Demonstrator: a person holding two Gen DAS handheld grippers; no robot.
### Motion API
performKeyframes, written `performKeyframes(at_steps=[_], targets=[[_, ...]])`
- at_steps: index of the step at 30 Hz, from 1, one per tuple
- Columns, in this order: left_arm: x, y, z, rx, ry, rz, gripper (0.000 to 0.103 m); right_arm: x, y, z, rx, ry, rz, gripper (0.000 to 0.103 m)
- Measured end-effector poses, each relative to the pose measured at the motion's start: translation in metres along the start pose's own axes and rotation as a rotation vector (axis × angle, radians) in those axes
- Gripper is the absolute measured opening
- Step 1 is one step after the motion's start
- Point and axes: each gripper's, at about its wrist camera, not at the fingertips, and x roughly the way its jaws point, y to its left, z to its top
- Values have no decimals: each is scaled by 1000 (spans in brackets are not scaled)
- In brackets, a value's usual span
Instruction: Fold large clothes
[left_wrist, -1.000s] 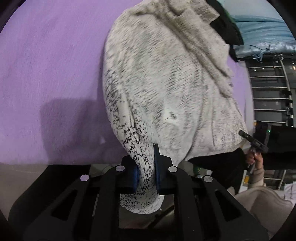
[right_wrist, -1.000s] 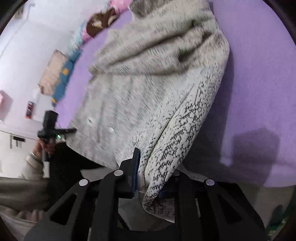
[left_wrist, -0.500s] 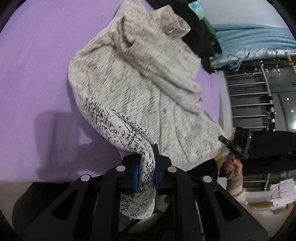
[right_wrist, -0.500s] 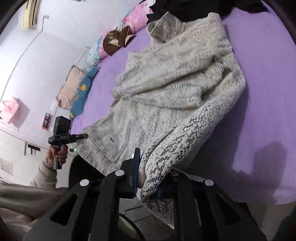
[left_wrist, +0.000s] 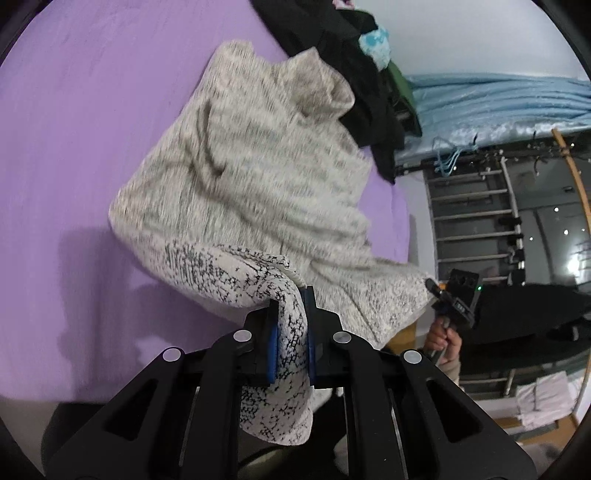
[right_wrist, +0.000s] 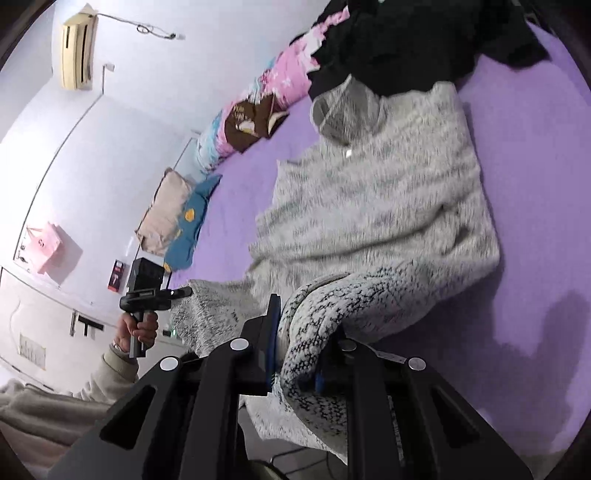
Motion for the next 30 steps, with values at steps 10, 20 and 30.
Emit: performKeyframes(at_steps=[10,20,30], targets=[[-6,-7,79,-40,-70,-31,9,2,-18,64,57,-63,24,14],[9,2,181,-121,-118,6,9,19,-69,130,188,-117,46,14],[43,17,275,-170,-134,49,10,55,-137,191,353,-180,64,14]])
